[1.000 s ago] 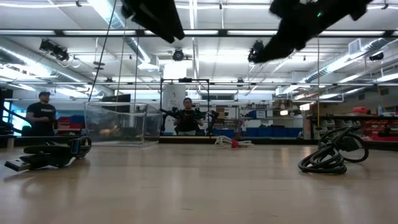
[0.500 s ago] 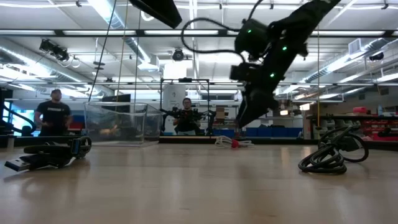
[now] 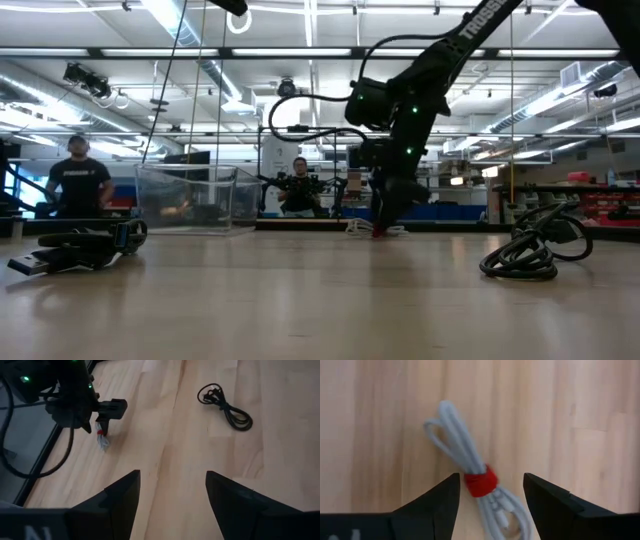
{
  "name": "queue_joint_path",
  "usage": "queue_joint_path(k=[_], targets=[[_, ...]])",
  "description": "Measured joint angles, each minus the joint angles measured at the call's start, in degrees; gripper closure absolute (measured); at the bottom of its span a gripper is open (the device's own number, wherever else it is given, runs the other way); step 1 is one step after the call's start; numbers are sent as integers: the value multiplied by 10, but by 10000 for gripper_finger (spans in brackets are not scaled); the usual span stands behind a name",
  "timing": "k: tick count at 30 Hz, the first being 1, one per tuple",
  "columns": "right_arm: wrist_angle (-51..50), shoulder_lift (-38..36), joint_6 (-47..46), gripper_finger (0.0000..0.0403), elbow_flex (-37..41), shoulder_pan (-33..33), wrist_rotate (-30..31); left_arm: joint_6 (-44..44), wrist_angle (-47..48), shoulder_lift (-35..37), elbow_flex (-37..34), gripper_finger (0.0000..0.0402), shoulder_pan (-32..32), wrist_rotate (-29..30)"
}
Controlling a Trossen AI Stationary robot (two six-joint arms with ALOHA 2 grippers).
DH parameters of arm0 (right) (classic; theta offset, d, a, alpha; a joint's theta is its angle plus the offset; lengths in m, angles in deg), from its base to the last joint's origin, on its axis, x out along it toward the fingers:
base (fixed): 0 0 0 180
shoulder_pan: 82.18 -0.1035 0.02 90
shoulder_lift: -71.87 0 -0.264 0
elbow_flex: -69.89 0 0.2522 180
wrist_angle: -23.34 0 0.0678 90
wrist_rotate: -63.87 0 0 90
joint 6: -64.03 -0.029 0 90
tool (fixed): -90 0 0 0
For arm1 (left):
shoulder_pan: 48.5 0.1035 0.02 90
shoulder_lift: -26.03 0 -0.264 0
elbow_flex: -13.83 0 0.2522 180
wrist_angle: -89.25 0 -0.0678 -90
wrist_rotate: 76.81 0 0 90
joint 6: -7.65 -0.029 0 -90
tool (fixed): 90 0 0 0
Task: Pick and place USB-C Cables
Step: Put the top white charger cable into the transparent bin
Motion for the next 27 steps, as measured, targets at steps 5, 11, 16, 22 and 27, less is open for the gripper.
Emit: queue_joint_path(k=[5,11,16,22,27], targets=[[-2,0,2,206,0,2,-6,25,5,0,0,168,-10,2],[-6,-1,3,278,0,2,-6,72,20,0,0,168,-24,2],[-3,-2,7,362,0,2,-6,127,48,0,0,168,-43,10],[3,-4,7,387,-8,0,14,158,74,0,0,168,-53,48],[-16,-6,17,392,-68,-25,16,160,83,0,0,168,-53,56]])
